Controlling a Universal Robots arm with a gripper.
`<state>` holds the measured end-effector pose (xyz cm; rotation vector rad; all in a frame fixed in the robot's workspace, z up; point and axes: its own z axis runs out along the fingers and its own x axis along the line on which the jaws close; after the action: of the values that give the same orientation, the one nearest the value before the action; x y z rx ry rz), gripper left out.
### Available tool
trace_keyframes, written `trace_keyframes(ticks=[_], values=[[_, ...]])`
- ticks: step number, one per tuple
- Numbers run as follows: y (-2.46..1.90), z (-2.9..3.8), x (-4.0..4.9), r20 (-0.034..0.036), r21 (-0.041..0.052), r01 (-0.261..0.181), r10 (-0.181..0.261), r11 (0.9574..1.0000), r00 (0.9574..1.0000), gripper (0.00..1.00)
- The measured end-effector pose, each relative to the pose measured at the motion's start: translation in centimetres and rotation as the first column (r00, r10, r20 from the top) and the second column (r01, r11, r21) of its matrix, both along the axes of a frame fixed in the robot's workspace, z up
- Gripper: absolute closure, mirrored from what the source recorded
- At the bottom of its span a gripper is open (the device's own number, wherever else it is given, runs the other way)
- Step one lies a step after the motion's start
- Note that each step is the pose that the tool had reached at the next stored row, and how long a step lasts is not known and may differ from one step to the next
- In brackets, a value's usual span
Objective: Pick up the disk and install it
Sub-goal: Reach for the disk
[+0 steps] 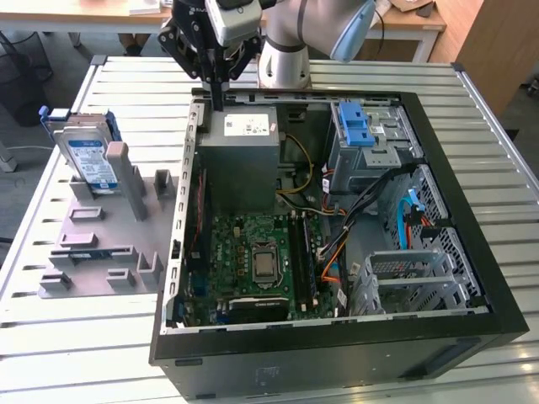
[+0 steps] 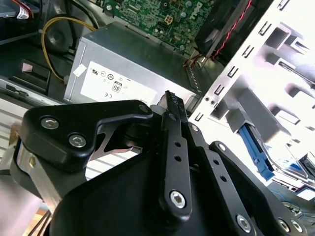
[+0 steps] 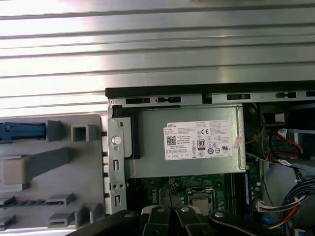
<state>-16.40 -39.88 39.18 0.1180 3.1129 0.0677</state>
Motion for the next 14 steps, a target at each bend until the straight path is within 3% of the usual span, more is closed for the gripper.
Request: trace_keyframes(ticks=[14], values=[[0.04,-0.03,-0.96,0.0000,0.0000,0.000,0.000,1.0000,1.0000,0.89]])
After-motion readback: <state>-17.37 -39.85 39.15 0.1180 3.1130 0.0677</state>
